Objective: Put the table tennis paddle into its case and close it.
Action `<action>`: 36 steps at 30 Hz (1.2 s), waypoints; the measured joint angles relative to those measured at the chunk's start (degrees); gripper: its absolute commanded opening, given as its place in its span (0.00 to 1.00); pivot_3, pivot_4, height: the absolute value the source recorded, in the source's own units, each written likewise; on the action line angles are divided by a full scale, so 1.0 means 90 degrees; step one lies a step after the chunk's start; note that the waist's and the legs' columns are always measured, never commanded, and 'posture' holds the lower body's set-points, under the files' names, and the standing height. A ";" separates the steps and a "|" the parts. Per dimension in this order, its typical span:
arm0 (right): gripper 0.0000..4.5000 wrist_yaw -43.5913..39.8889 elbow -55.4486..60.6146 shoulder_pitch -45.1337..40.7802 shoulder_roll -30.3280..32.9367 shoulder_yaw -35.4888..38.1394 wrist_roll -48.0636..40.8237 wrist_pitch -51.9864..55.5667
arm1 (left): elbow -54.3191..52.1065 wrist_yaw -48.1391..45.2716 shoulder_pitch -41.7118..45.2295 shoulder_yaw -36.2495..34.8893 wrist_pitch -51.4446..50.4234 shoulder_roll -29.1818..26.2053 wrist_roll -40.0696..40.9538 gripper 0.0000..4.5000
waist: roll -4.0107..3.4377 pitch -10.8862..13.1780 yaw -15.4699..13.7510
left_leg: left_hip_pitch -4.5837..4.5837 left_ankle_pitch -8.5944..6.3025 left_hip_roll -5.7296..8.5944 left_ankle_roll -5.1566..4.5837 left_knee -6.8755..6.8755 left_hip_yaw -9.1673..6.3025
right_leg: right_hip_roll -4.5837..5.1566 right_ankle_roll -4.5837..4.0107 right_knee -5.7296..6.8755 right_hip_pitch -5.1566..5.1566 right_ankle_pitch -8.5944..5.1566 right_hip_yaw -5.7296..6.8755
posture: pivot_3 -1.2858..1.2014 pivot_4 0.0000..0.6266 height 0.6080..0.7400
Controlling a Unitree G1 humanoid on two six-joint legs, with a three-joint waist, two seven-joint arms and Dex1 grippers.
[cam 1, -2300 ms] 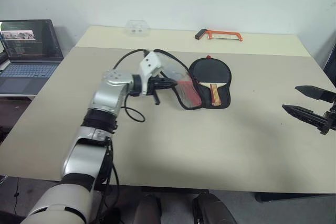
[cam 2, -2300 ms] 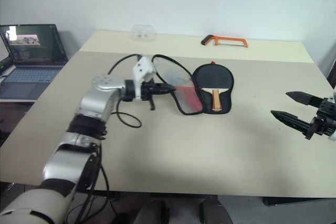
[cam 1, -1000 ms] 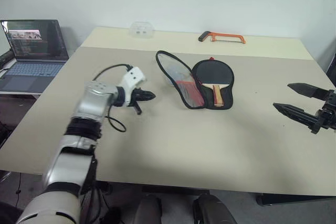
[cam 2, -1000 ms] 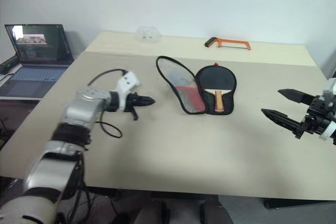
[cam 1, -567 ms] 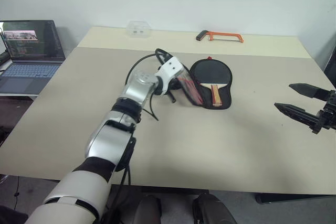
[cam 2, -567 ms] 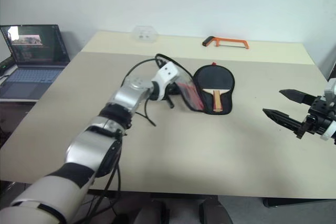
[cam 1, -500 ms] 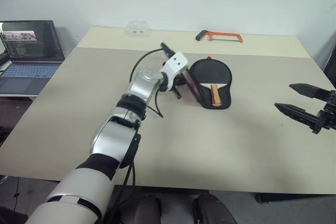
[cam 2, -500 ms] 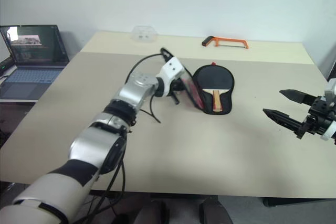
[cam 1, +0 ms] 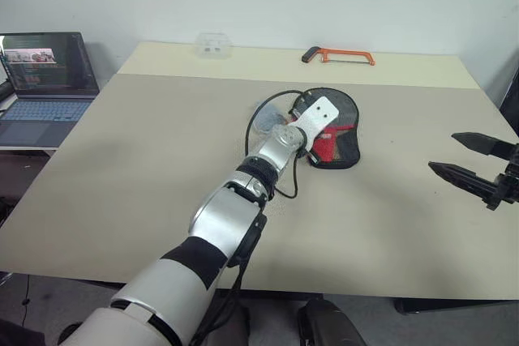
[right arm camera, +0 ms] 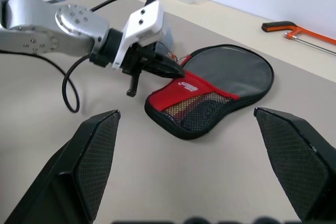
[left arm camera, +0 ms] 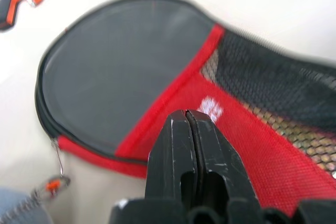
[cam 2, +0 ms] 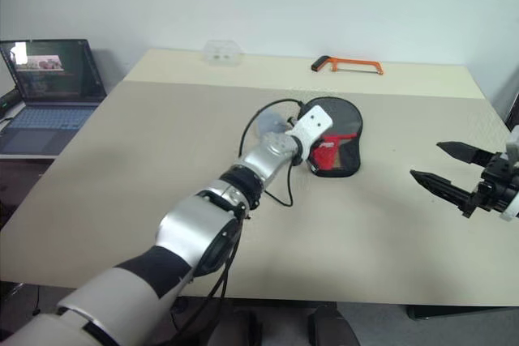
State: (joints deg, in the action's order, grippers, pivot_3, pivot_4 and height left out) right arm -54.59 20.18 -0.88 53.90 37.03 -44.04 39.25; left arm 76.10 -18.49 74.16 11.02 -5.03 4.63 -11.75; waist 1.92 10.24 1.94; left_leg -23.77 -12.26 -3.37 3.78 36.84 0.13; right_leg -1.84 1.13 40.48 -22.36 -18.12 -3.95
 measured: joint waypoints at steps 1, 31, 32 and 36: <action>1.00 0.0035 0.0024 0.0014 0.0000 0.0016 -0.0005 0.0026 | 0.0030 0.0048 -0.0021 -0.0009 0.0007 0.0000 -0.0029 0.01 | 0.0000 0.0000 -0.0002 | 0.0000 0.0000 0.0000 0.0000 0.0000 -0.0001 | 0.0000 0.0000 0.0000 0.0000 0.0000 0.0000 | 0.52 0.24 1.00; 1.00 0.6803 -0.2408 -0.3383 -0.4270 -0.0484 -0.0985 0.3302 | -0.6864 -0.5443 -0.3503 -0.0488 -0.2743 -0.4261 0.1828 0.99 | -0.0039 -0.0018 0.0011 | 0.0036 0.0016 -0.0021 0.0026 -0.0078 0.0007 | -0.0001 -0.0055 0.0015 -0.0007 -0.0004 -0.0002 | 0.52 0.24 1.00; 1.00 0.6800 -0.2499 -0.3409 -0.4285 -0.0483 -0.0985 0.3291 | -0.6940 -0.5280 -0.3532 -0.0489 -0.2749 -0.4263 0.1813 0.99 | -0.0039 -0.0018 0.0010 | 0.0036 0.0016 -0.0021 0.0026 -0.0078 0.0006 | -0.0002 -0.0055 0.0015 -0.0007 -0.0004 -0.0002 | 0.52 0.24 1.00; 1.00 0.6794 -0.3012 -0.3615 -0.4420 -0.0370 -0.0996 0.3150 | -0.7340 -0.5064 -0.3666 -0.0519 -0.2821 -0.4438 0.1846 0.99 | -0.0040 -0.0018 0.0017 | 0.0036 0.0016 -0.0020 0.0026 -0.0079 0.0012 | -0.0002 -0.0055 0.0012 -0.0007 -0.0004 -0.0007 | 0.52 0.24 1.00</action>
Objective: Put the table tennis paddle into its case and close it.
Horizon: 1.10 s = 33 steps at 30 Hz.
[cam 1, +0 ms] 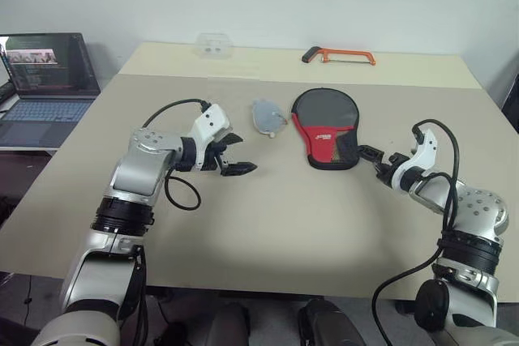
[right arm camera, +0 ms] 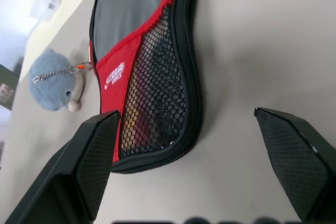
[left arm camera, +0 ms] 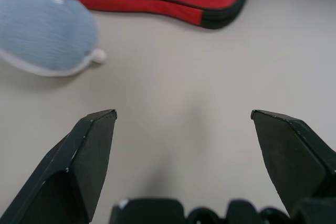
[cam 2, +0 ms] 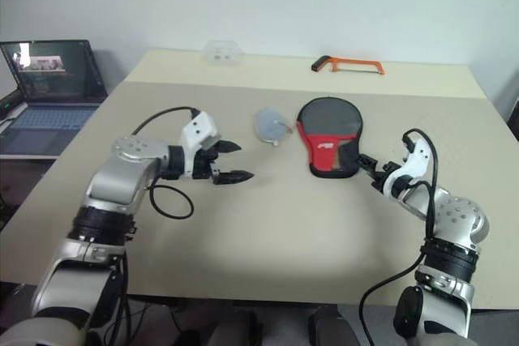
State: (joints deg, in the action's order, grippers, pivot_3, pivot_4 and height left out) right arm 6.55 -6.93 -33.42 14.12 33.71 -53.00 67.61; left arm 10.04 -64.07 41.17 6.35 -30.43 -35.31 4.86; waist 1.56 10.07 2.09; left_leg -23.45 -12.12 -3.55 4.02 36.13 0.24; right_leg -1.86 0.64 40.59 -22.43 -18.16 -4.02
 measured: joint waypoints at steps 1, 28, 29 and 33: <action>1.00 -0.0004 -0.0147 -0.0055 -0.0026 0.0034 -0.0001 -0.0053 | -0.0091 0.0040 -0.0054 -0.0003 -0.0048 -0.0053 0.0048 0.99 | 0.0000 0.0000 0.0008 | 0.0000 0.0000 -0.0001 0.0000 -0.0001 0.0000 | 0.0000 0.0000 -0.0001 -0.0001 0.0000 0.0001 | 0.52 0.24 1.00; 1.00 -0.0436 -0.0626 -0.0418 -0.0979 -0.0432 0.0240 -0.0479 | -0.0707 0.0659 -0.0683 -0.0045 -0.0475 -0.0533 0.0383 0.99 | 0.0010 -0.0005 0.0317 | 0.0017 0.0000 -0.0010 0.0000 -0.0011 0.0006 | -0.0006 0.0024 0.0012 -0.0002 -0.0014 -0.0008 | 0.52 0.24 1.00; 1.00 -0.0435 -0.0621 -0.0418 -0.1000 -0.0439 0.0240 -0.0475 | -0.0707 0.0667 -0.0683 -0.0045 -0.0473 -0.0533 0.0384 0.99 | 0.0010 -0.0005 0.0317 | 0.0016 0.0000 -0.0010 0.0000 -0.0012 0.0006 | -0.0006 0.0024 0.0010 -0.0002 -0.0014 -0.0009 | 0.52 0.24 1.00; 1.00 -0.0431 -0.0619 -0.0422 -0.1043 -0.0439 0.0241 -0.0477 | -0.0707 0.0674 -0.0683 -0.0045 -0.0471 -0.0533 0.0406 0.99 | 0.0010 -0.0005 0.0317 | 0.0016 -0.0001 -0.0010 -0.0001 -0.0013 0.0007 | -0.0006 0.0025 0.0008 -0.0003 -0.0014 -0.0009 | 0.52 0.24 1.00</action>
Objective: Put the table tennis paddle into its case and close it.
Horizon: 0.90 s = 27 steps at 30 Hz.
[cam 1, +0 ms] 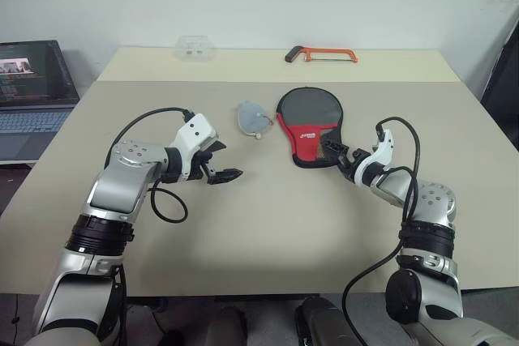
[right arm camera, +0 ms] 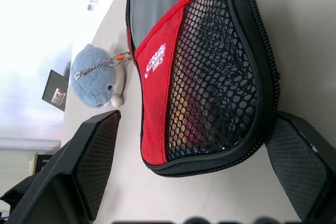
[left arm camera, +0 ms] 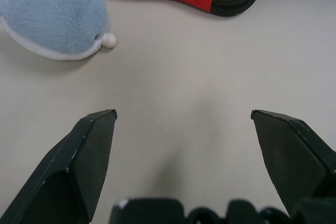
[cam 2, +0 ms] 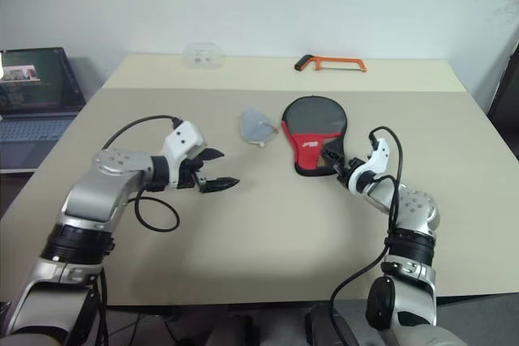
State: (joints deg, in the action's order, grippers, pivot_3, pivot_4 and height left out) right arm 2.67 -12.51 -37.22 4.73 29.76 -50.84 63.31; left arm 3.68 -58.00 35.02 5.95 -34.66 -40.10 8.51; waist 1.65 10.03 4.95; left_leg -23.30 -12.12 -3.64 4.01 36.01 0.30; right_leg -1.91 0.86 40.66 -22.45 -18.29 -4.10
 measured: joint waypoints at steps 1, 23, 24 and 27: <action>1.00 0.0000 0.0000 -0.0002 -0.0016 0.0000 0.0003 -0.0006 | 0.0000 0.0000 0.0000 0.0000 0.0000 0.0000 0.0006 0.99 | 0.0000 0.0000 0.0000 | 0.0000 0.0000 0.0000 0.0000 -0.0001 0.0000 | 0.0000 0.0000 0.0000 0.0000 0.0000 0.0000 | 0.52 0.24 1.00; 0.00 0.0009 -0.0643 -0.0236 -0.0027 -0.0184 0.0333 -0.0528 | 0.0025 0.0116 0.0021 0.0088 0.0193 0.0008 0.0027 1.00 | 0.0013 -0.0006 -0.0014 | 0.0003 0.0000 0.0003 0.0000 -0.0001 -0.0002 | 0.0005 0.0003 -0.0003 0.0005 -0.0001 0.0002 | 0.52 0.24 1.00; 0.00 0.0029 -0.0569 -0.0197 0.0006 -0.0182 0.0299 -0.0422 | 0.0032 0.0117 0.0023 0.0099 0.0203 0.0009 0.0027 1.00 | 0.0013 -0.0006 -0.0021 | 0.0000 0.0000 0.0002 0.0000 -0.0004 -0.0004 | 0.0005 0.0003 -0.0009 0.0005 -0.0001 0.0004 | 0.52 0.24 1.00; 0.00 0.0007 0.0018 0.0162 0.0130 -0.0232 0.0129 0.0080 | 0.0065 0.0113 0.0041 0.0125 0.0275 0.0020 0.0027 1.00 | 0.0013 -0.0006 -0.0067 | -0.0017 -0.0001 0.0000 -0.0001 -0.0022 -0.0019 | 0.0004 -0.0001 -0.0046 0.0004 0.0000 0.0021 | 0.52 0.24 1.00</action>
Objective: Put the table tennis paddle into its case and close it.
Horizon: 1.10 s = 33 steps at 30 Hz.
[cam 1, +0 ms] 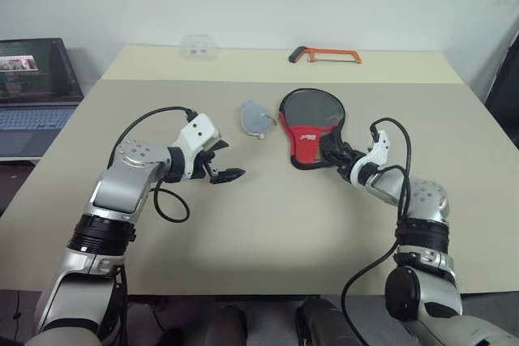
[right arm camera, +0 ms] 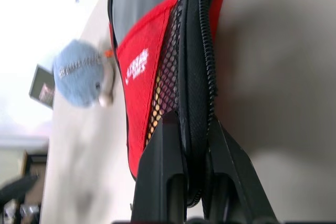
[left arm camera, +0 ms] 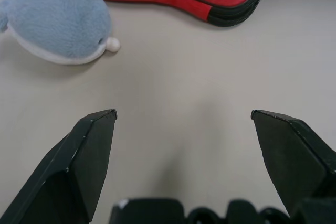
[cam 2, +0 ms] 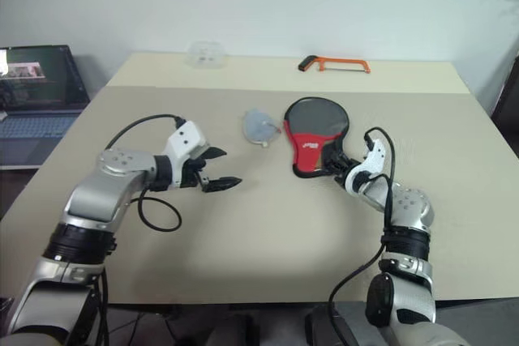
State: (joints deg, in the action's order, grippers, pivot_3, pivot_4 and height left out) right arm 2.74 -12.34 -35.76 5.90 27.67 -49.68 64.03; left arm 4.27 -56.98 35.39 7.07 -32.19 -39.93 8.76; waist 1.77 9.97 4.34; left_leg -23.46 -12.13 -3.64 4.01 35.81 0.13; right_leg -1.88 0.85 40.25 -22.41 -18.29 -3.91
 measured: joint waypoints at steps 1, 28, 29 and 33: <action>0.00 -0.0023 0.0250 0.0176 0.0055 -0.0030 -0.0098 0.0203 | 0.0037 -0.0002 0.0019 0.0007 0.0019 0.0001 -0.0001 1.00 | 0.0001 -0.0001 -0.0035 | -0.0008 -0.0002 -0.0002 -0.0003 -0.0006 -0.0002 | 0.0000 -0.0004 -0.0017 0.0000 0.0002 0.0004 | 0.52 0.24 1.00; 0.00 0.1025 0.4431 0.3737 0.0026 0.0171 -0.2881 0.2682 | 0.1076 -0.0526 0.0704 0.0432 0.0709 0.0255 -0.0239 1.00 | 0.0012 -0.0008 -0.0271 | -0.0054 -0.0021 -0.0001 -0.0014 -0.0005 -0.0007 | 0.0001 0.0000 -0.0061 -0.0017 -0.0001 0.0013 | 0.52 0.24 1.00; 0.00 0.1149 0.4492 0.3870 0.0106 0.0085 -0.3087 0.2654 | 0.1092 -0.0556 0.0728 0.0439 0.0723 0.0281 -0.0241 1.00 | 0.0012 -0.0008 -0.0270 | -0.0053 -0.0021 0.0000 -0.0014 -0.0006 -0.0007 | 0.0001 0.0000 -0.0060 -0.0017 -0.0001 0.0012 | 0.52 0.24 1.00; 0.00 0.1671 0.4663 0.4634 0.0781 -0.0459 -0.4229 0.2133 | 0.1123 -0.0626 0.0774 0.0441 0.0742 0.0297 -0.0256 1.00 | 0.0012 -0.0008 -0.0261 | -0.0057 -0.0024 -0.0001 -0.0020 -0.0007 -0.0006 | 0.0001 0.0000 -0.0068 -0.0017 -0.0002 0.0012 | 0.52 0.24 1.00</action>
State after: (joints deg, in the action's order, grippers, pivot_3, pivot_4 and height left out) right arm 17.78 29.63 5.95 12.93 23.54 -87.74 83.22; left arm 14.37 -62.62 42.36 11.04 -25.51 -37.25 6.45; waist 1.88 9.90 2.00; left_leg -23.97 -12.35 -3.64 3.83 35.75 0.08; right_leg -1.87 0.85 39.63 -22.57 -18.30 -3.80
